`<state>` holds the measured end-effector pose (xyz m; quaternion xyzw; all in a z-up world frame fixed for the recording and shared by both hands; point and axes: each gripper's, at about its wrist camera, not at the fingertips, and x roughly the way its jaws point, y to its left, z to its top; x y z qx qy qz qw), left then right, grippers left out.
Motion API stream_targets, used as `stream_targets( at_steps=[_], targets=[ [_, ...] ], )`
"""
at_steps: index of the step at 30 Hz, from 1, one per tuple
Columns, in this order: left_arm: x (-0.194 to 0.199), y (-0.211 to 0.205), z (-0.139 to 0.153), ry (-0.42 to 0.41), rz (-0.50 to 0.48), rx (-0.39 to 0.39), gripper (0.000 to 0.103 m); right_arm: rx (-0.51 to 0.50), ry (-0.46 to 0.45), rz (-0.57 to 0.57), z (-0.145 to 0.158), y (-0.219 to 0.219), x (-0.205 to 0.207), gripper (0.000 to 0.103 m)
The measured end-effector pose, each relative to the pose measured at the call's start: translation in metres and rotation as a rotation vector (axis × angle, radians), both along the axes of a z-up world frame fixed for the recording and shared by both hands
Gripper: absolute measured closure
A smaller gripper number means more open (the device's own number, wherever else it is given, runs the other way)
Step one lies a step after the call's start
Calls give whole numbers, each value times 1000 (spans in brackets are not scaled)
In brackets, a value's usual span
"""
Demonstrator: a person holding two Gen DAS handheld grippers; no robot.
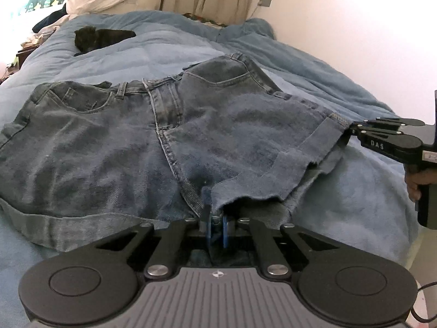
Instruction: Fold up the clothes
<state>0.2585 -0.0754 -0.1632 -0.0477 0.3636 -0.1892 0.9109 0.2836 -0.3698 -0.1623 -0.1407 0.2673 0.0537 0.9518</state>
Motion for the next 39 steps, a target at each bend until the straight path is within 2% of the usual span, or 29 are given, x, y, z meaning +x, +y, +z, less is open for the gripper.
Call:
stream_targets(
  at_steps=[5, 7, 9, 12, 16, 18, 20, 23, 27, 29, 34, 36, 39],
  targets=[
    [-20, 29, 27, -46, 4, -23, 97, 46, -76, -36, 35, -7, -25, 101],
    [-31, 38, 41, -87, -22, -22, 97, 66, -94, -47, 49, -10, -35, 101],
    [-39, 37, 43, -86, -54, -19, 97, 76, -90, -58, 56, -15, -41, 101],
    [-42, 21, 20, -32, -91, 1, 97, 83, -37, -89, 43, -26, -45, 101],
    [-42, 1, -19, 29, -114, 62, 96, 88, 48, -133, 8, -38, -46, 101],
    [-41, 0, -25, 35, -116, 82, 96, 79, 79, -138, -8, -40, -44, 100],
    [-40, 6, -23, 47, -114, 58, 94, 79, 90, -137, -17, -43, -43, 99],
    [-42, 16, -14, 52, -113, 27, 90, 97, 77, -141, -14, -47, -46, 90],
    [-39, 19, -15, 66, -103, 10, 87, 130, 54, -138, -2, -51, -55, 93],
    [-34, 18, -16, 82, -94, -19, 98, 138, 50, -133, 4, -47, -50, 100],
    [-38, 32, 9, -1, -7, -71, 97, 179, 2, -149, 33, -44, -47, 100],
    [-36, 33, 8, 1, -9, -70, 97, 144, 14, -146, 30, -43, -40, 100],
    [-36, 21, -8, 59, -50, -34, 97, 84, 71, -147, 11, -41, -32, 100]
  ],
)
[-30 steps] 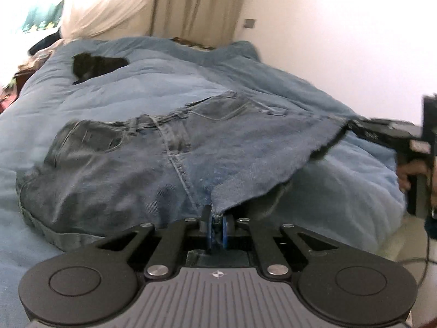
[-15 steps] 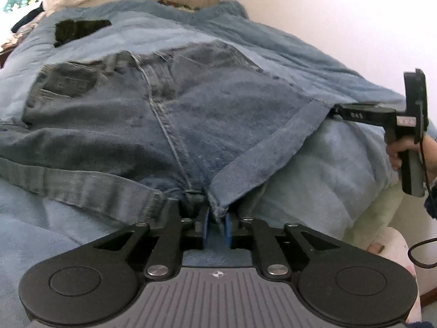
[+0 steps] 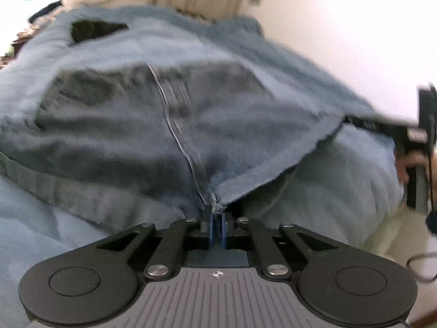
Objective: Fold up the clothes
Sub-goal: 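Fold the shorts legs over toward the waistband with both tools, then open both tools and withdraw from the folded shorts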
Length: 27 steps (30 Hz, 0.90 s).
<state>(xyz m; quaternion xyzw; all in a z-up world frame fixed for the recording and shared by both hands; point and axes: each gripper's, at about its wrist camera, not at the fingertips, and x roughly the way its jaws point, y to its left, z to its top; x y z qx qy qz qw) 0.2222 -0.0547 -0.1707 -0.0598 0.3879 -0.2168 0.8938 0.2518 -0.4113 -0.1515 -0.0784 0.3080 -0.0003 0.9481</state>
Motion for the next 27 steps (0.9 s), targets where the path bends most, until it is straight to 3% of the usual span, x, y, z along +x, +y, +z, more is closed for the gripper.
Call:
stream_targets(
  at_steps=[4, 7, 12, 22, 24, 27],
  targets=[
    [-6, -3, -7, 33, -42, -5, 93, 13, 38, -5, -19, -4, -15, 99],
    [-7, 11, 0, 49, -41, -40, 85, -10, 40, -27, -16, -5, -35, 98],
    [-21, 40, 11, 35, -37, -24, 85, 11, 37, 8, 0, 16, -76, 98],
    [-32, 118, 11, -10, 98, 60, 85, 172, 8, 194, 8, 149, -119, 97],
    [-35, 134, 13, -13, 130, 59, 85, 187, 8, 226, 6, 178, -119, 87],
    [-43, 156, 17, -14, 172, 37, 85, 183, 10, 269, -1, 219, -118, 86]
  ],
)
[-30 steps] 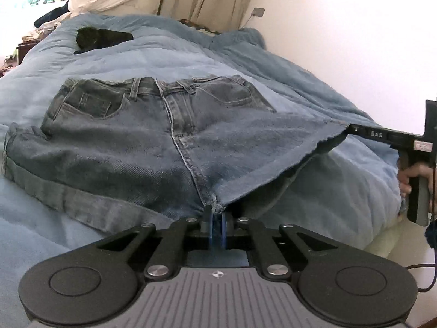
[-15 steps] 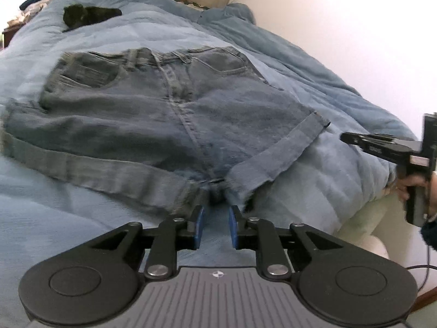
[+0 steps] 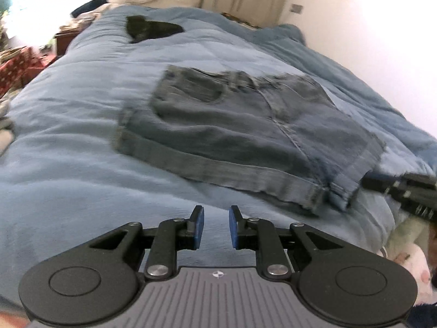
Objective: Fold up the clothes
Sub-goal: 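Open both tools and withdraw from the folded shorts, then grasp the shorts hem with the right tool while the left tool grasps a rolled cuff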
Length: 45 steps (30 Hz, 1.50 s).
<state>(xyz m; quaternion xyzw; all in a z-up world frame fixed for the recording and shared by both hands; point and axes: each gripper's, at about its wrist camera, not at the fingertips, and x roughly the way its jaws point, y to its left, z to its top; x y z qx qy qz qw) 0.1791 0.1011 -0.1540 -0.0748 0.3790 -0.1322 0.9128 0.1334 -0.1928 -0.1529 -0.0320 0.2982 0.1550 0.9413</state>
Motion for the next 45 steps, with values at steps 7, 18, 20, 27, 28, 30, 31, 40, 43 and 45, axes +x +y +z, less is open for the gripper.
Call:
stream_targets(
  at_steps=[7, 18, 20, 27, 28, 30, 31, 40, 43, 45],
  targets=[
    [-16, 21, 2, -9, 38, -25, 83, -146, -15, 56, -27, 69, 1, 75],
    [-18, 32, -2, 14, 54, -40, 76, -237, 52, 36, -59, 82, 14, 59],
    [-18, 31, -1, 12, 51, -37, 74, -246, 49, 18, -61, 82, 19, 56],
    [-19, 26, 0, 5, 43, -24, 74, -214, 39, -27, -60, 73, 21, 64],
    [-19, 26, 1, 3, 44, -17, 74, -208, 31, -32, -58, 72, 20, 64],
    [-18, 28, 1, 0, 51, -6, 74, -200, 16, -41, -55, 69, 17, 64],
    [-18, 30, 1, -1, 56, -3, 74, -201, 11, -42, -55, 67, 16, 64],
    [-12, 43, -1, -4, 86, 10, 74, -131, -37, -57, -43, 57, 18, 71],
    [-8, 47, -2, -10, 93, 29, 74, -121, -75, -57, -40, 61, 15, 71],
    [-4, 48, -3, -15, 98, 46, 74, -151, -80, -72, -41, 65, 20, 71]
  ],
)
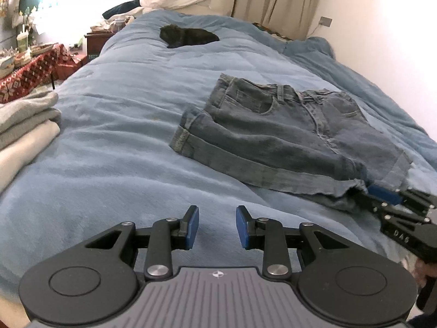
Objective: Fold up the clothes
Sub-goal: 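Grasp the shorts hem with the right tool while the left tool grasps a rolled cuff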
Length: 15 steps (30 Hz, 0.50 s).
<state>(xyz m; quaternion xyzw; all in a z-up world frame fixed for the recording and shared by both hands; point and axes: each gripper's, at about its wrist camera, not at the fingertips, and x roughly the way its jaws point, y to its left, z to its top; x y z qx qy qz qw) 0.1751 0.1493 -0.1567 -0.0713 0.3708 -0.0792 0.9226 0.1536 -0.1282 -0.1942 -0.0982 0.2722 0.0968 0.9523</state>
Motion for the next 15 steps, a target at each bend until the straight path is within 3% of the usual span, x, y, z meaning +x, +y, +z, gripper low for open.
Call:
stream_targets(
  at_steps=[2, 5, 6, 12, 15],
  targets=[
    [5, 2, -2, 3, 7, 4, 74, -15, 23, -17, -6, 3, 10, 76],
    [12, 5, -4, 3, 15, -1, 74, -28, 47, -11, -13, 6, 19, 96],
    [14, 5, -4, 1, 15, 2, 74, -18, 51, -7, -12, 3, 19, 98],
    [22, 5, -3, -29, -25, 78, 74, 68, 37, -30, 8, -29, 14, 100],
    [27, 1, -3, -78, -62, 184, 74, 82, 12, -74, 17, -46, 19, 100]
  ],
)
